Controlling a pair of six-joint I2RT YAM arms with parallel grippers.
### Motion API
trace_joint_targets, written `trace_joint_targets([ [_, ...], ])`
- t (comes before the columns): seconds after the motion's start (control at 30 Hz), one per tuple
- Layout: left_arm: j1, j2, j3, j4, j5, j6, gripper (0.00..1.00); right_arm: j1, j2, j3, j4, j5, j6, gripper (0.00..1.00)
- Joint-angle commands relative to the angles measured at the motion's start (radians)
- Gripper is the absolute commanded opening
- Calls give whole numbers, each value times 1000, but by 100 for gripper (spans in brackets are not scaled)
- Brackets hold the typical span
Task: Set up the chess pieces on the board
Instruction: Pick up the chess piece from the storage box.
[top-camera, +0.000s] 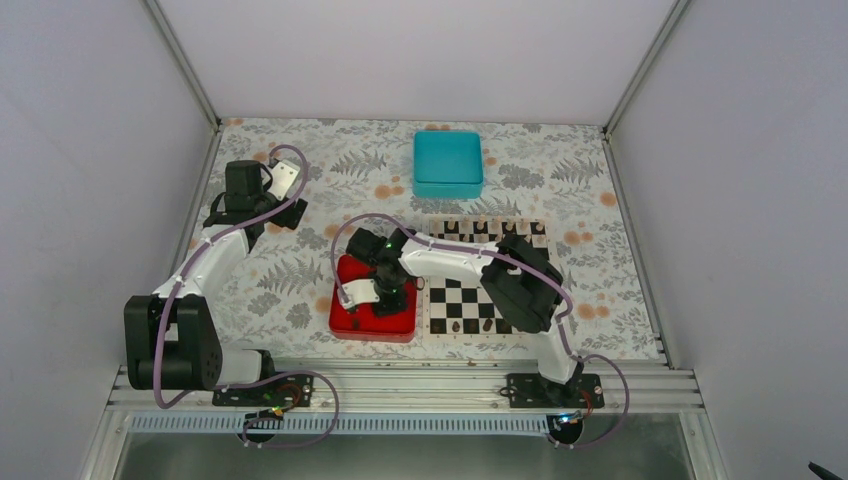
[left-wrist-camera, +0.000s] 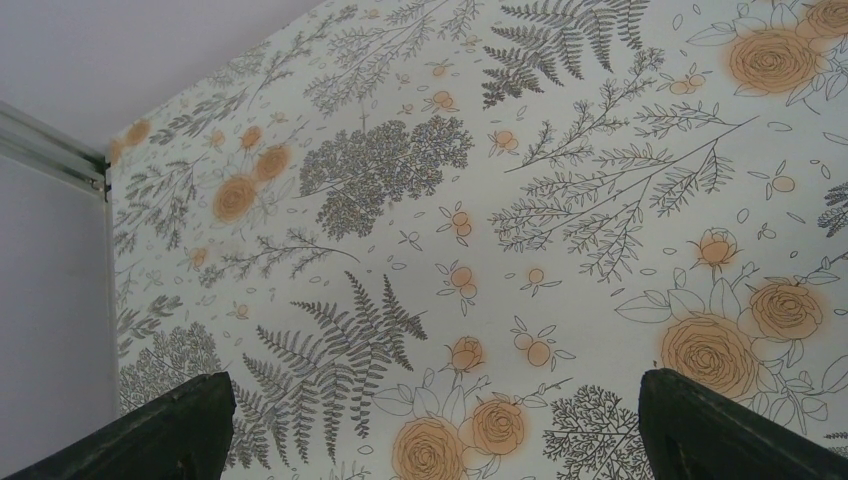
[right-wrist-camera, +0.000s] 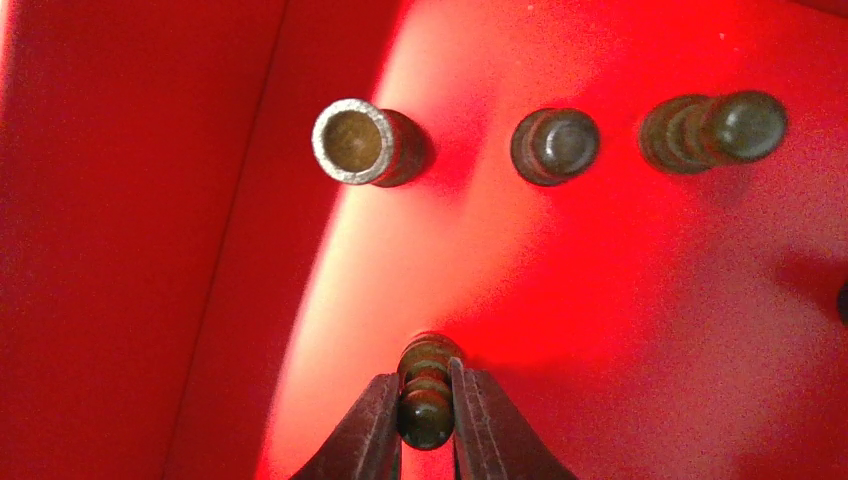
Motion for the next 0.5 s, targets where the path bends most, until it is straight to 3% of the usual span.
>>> trace_joint_targets([
  [0.0,5,-6,6,17,1,-4,100,-5,7,24,13,-16,3,11],
  [0.2,6,-14,11,14,2,-7,100,-30,-79,13,-6,-12,25,5],
  [0.47,6,-44,7,15,8,-7,100,-182,-308,-32,-83,-23,62,4],
])
